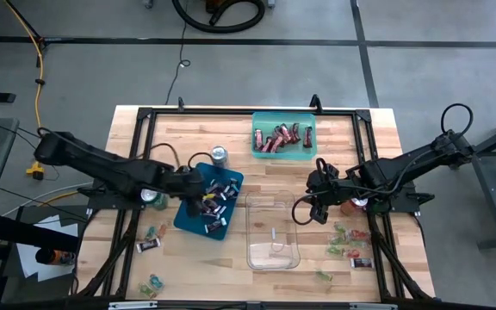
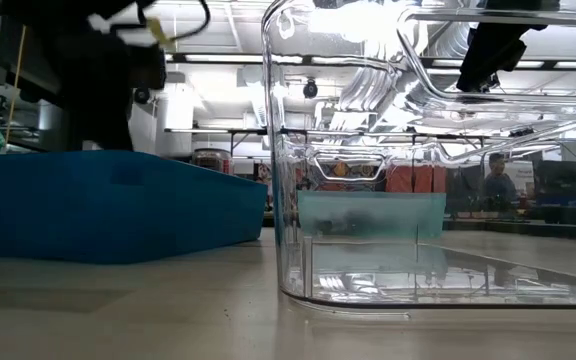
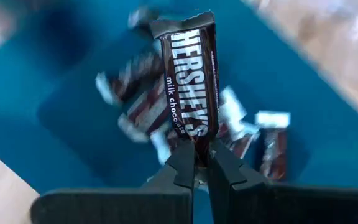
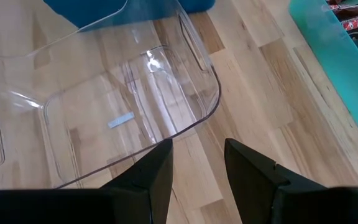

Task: Sort candy
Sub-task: Put the chocolate bar into the blue bin

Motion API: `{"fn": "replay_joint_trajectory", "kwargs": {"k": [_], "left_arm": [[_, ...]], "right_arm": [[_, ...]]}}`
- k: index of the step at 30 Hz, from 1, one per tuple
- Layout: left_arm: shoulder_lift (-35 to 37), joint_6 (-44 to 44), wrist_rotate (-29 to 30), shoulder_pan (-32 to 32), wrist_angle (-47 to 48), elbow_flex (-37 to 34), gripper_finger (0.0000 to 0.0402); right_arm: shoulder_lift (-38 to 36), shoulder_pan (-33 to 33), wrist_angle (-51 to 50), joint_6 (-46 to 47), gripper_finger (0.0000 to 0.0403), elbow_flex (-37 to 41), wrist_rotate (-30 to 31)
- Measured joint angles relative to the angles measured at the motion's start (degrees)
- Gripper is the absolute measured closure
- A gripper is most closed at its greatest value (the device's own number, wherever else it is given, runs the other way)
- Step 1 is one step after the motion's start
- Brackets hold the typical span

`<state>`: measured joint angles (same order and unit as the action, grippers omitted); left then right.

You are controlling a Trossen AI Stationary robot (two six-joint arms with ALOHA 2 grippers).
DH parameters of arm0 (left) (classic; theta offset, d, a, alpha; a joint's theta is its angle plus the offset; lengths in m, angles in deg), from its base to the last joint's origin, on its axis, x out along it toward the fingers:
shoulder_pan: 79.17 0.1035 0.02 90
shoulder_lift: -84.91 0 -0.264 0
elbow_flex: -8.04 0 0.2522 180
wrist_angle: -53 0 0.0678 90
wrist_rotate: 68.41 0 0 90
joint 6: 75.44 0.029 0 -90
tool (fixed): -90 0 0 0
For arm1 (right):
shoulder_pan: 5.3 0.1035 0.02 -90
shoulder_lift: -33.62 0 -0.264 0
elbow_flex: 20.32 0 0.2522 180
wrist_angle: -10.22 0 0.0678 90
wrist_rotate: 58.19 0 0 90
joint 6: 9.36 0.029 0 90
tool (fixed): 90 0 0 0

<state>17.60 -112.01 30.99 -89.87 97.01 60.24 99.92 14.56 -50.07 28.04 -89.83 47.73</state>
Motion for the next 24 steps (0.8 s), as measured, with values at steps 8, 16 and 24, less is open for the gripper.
{"fn": "replay_joint_trajectory", "kwargs": {"k": [8,16,24], "left_arm": [[-11.62,-1.77,-3.48,1.87,-0.49,0.04,0.0401],[-17.09,2.61,-5.24,2.09,-1.11,1.27,0.0378],[-14.28,8.07,-3.38,2.89,-0.53,4.81,0.028]], "right_arm": [[0.0,0.0,0.01,0.05,0.0265,0.0,0.13],[0.0,0.0,0.01,0.05,0.0265,0.0,0.15],[0.0,0.0,0.01,0.05,0.0265,0.0,0.17]]}}
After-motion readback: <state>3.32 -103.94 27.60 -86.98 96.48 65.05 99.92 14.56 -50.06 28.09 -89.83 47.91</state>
